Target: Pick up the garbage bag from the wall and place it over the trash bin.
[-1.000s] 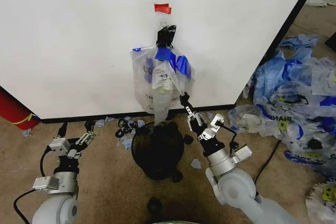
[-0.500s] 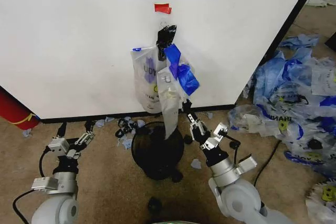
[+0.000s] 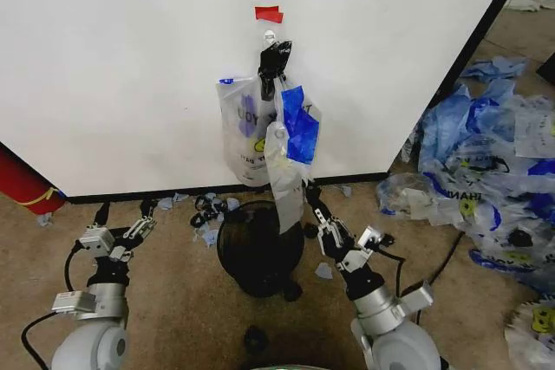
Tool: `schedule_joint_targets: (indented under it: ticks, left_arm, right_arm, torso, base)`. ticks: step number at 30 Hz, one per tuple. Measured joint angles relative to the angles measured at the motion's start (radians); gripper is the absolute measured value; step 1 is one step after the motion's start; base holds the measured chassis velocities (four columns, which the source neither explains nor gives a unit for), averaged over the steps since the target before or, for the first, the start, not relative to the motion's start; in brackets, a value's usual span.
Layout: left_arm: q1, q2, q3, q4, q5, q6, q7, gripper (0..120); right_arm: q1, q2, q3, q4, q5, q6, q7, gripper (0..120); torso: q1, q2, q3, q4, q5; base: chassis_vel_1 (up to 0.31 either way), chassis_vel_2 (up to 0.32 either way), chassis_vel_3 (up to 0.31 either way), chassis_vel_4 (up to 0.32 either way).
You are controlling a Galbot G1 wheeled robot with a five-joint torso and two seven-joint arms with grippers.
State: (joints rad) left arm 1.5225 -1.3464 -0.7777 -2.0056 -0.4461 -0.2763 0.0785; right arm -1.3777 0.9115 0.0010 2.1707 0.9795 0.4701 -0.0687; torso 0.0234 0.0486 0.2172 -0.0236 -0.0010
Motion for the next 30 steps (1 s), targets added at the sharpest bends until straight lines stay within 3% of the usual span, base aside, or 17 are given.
schedule_joint_targets:
  ticks: [30]
  left_arm:
    - [0.011,0.008,-0.015,-0.006,-0.022,-0.019,-0.001,97]
  right_arm:
    - [-0.23,-0.005,0.057,-0.033,-0.205,0.143,-0.092,0]
  torso:
    - [0.0,0.0,0.0,0.0,0.0]
  base:
    - [0.0,0.0,0.0,0.0]
